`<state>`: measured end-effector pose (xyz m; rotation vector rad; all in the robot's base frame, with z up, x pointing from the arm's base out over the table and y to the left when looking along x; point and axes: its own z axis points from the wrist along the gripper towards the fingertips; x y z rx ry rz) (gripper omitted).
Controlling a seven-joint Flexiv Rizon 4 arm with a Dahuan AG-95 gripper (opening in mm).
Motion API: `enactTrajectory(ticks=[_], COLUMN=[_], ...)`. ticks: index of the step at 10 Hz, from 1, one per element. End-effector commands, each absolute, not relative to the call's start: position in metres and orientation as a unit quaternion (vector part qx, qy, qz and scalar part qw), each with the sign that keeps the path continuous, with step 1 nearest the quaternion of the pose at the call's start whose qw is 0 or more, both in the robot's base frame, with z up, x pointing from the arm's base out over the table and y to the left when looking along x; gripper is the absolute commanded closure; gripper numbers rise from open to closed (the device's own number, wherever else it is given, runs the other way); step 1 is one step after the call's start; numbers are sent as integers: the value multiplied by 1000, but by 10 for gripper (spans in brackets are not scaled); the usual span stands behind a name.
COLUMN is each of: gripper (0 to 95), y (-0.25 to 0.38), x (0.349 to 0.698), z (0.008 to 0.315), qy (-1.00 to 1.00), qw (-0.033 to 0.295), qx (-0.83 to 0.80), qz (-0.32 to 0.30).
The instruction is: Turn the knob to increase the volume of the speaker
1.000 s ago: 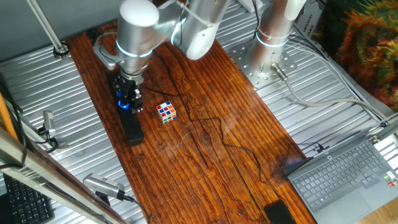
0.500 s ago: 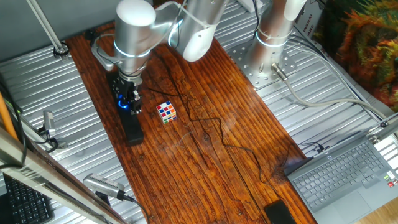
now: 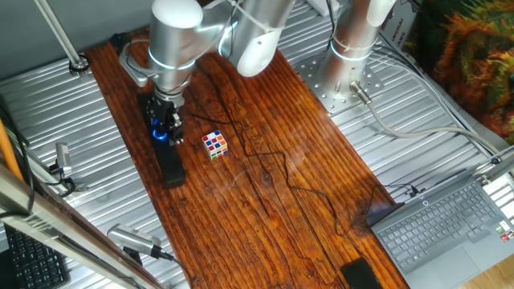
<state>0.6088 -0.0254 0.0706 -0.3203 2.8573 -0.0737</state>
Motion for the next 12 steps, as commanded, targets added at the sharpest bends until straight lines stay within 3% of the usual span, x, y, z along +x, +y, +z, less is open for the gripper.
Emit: enactTrajectory(ticks=[1,9,10,12], gripper=[190,190,380,380], y=[-25,-26,-26,-26], x=[608,609,609,610], z=[71,71,70,69], qy=[985,986,986,986], qw=[131,128,126,125], qx=[-109,-109,-109,-112], qz=[-24,-15,-16,-16])
